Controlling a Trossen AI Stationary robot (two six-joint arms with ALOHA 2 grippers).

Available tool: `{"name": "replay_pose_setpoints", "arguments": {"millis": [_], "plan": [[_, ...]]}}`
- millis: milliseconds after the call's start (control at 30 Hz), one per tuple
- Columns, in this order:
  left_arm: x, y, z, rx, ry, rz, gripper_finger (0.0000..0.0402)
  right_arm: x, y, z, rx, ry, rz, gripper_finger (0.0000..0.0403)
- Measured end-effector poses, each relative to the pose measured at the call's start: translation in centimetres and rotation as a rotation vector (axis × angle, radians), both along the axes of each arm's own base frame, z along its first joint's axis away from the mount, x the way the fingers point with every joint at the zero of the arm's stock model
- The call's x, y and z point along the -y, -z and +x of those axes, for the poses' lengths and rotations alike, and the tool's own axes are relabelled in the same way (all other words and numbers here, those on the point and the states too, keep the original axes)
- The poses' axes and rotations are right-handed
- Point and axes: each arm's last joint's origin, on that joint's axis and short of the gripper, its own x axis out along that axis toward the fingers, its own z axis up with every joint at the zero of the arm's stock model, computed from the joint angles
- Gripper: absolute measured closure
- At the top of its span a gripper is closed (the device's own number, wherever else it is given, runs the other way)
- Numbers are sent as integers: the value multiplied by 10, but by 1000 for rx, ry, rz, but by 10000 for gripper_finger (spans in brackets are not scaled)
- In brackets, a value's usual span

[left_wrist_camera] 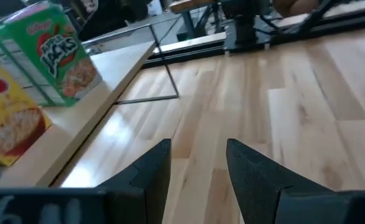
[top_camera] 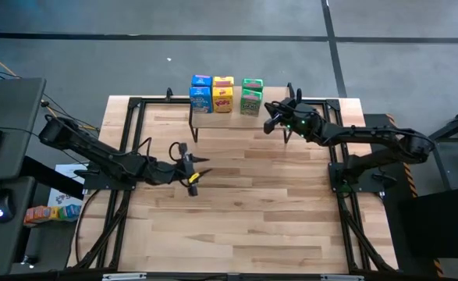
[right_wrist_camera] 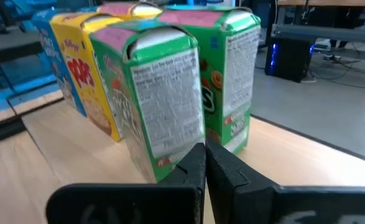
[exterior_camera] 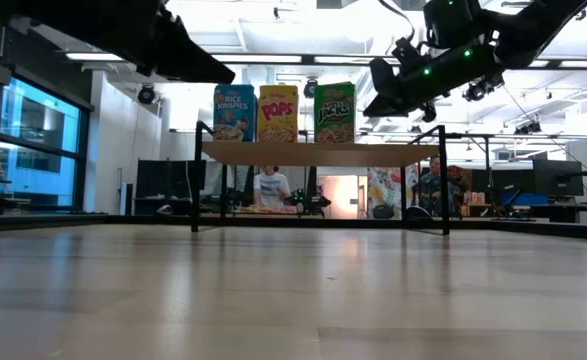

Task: Stack cereal on shelf
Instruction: Return to Home Position

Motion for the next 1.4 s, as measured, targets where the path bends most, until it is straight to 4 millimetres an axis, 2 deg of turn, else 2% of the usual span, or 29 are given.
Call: {"name": "replay_pose_setpoints", "arguments": {"millis": [233,333,433,600,800,900,1233,1400], "plan": [[4,-19,-17,20,71,56,257,-8,-6,-17,-84,-7,44,403],[-9,-25,-29,-44,166,61,266,-11,-7,-20,-101,-21,55,403],[-26,-29,-34,-25,274,-14,300,-14,-7,-18,-102,-41,58,403],[-57,-14,-43,12,375,-85,390,-14,-7,-18,-99,-61,63,403],[-79,19,-59,55,339,-188,396,-16,-6,-17,-94,-119,76,403],[-80,26,-69,68,310,-240,399,-16,-5,-17,-101,-135,84,403],[-60,21,-90,77,284,-246,401,-17,-1,-18,-142,-134,104,403],[-47,35,-97,115,333,-249,401,-17,-1,-18,-142,-155,111,403]]}}
